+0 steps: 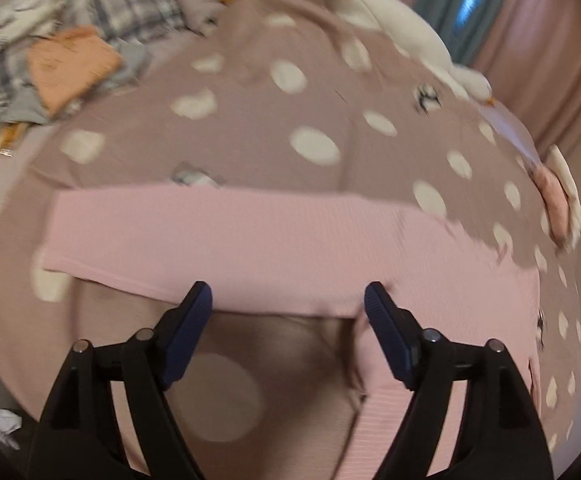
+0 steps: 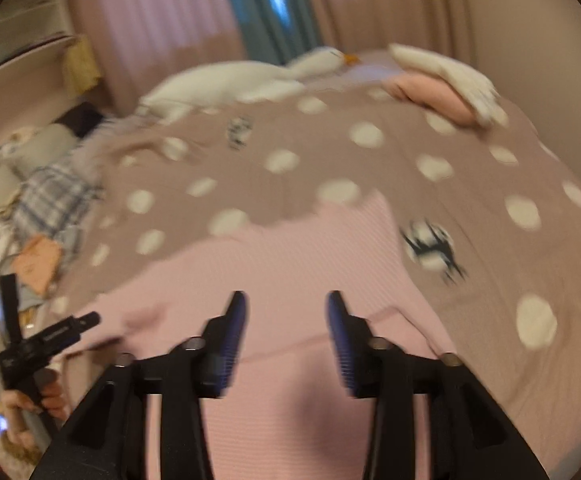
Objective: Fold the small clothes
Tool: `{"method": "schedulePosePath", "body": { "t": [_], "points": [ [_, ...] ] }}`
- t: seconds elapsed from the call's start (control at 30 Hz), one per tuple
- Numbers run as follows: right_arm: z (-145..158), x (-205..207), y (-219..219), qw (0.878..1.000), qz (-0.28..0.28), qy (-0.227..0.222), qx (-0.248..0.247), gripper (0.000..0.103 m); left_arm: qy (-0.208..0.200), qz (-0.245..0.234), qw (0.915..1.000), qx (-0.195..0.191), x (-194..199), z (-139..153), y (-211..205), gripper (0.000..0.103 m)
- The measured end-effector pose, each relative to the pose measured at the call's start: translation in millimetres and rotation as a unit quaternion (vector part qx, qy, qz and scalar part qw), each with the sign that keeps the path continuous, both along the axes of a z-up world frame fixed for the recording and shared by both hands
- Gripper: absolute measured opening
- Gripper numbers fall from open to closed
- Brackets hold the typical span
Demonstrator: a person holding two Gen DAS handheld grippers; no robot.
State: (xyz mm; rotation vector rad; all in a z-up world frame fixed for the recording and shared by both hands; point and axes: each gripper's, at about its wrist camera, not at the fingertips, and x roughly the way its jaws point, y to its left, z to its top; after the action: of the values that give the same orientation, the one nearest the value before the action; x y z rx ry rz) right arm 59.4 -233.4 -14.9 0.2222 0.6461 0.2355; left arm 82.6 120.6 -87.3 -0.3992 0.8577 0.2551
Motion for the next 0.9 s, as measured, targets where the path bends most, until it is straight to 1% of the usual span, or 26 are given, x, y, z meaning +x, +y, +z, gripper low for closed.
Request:
{"method": "schedulePosePath", "body": {
  "t": [0.03, 0.1, 0.2, 0.3, 0.43, 0.5, 0.63, 0.7, 0.77, 0.83, 0.9],
  "points": [
    [7, -2, 5, 1.0, 0.006, -0.013, -0.002, 0.068, -0.007, 0.01, 0.9999, 0.002, -4, 4, 6, 0.086],
    [27, -8, 17, 0.998, 0.019, -0.05, -0.013, 0.07, -0.021, 0.034, 0.9992, 0.007, -13, 11, 18, 0.089],
    [38, -12, 29, 0.996, 0.027, -0.079, -0.009, 0.085, -0.023, 0.058, 0.998, 0.003, -19, 10, 34, 0.092],
    [34, -9, 35, 0.996, 0.03, -0.084, -0.001, 0.085, -0.015, 0.093, 0.9954, -0.019, -24, 0, 59, 0.092],
    [16, -3, 37, 0.998, 0.011, -0.067, 0.001, 0.085, -0.001, 0.138, 0.9899, -0.033, -25, -19, 89, 0.092],
    [3, 0, 36, 0.999, -0.006, -0.045, -0.008, 0.085, 0.014, 0.162, 0.9858, -0.04, -27, -32, 105, 0.092],
    [-23, 5, 29, 0.999, -0.038, 0.001, -0.026, 0.085, 0.033, 0.197, 0.978, -0.061, -30, -55, 129, 0.09],
    [-35, 7, 22, 0.998, -0.049, 0.024, -0.023, 0.085, 0.041, 0.214, 0.9735, -0.07, -32, -66, 141, 0.088],
    [-44, 8, 16, 0.997, -0.059, 0.047, -0.018, 0.085, 0.045, 0.223, 0.9705, -0.079, -34, -72, 147, 0.082],
    [-50, 8, 12, 0.996, -0.068, 0.061, -0.018, 0.085, 0.037, 0.232, 0.9675, -0.095, -37, -79, 155, 0.079],
    [-54, 8, 10, 0.994, -0.077, 0.071, -0.023, 0.085, 0.025, 0.239, 0.9653, -0.103, -38, -83, 163, 0.077]
  ]
}}
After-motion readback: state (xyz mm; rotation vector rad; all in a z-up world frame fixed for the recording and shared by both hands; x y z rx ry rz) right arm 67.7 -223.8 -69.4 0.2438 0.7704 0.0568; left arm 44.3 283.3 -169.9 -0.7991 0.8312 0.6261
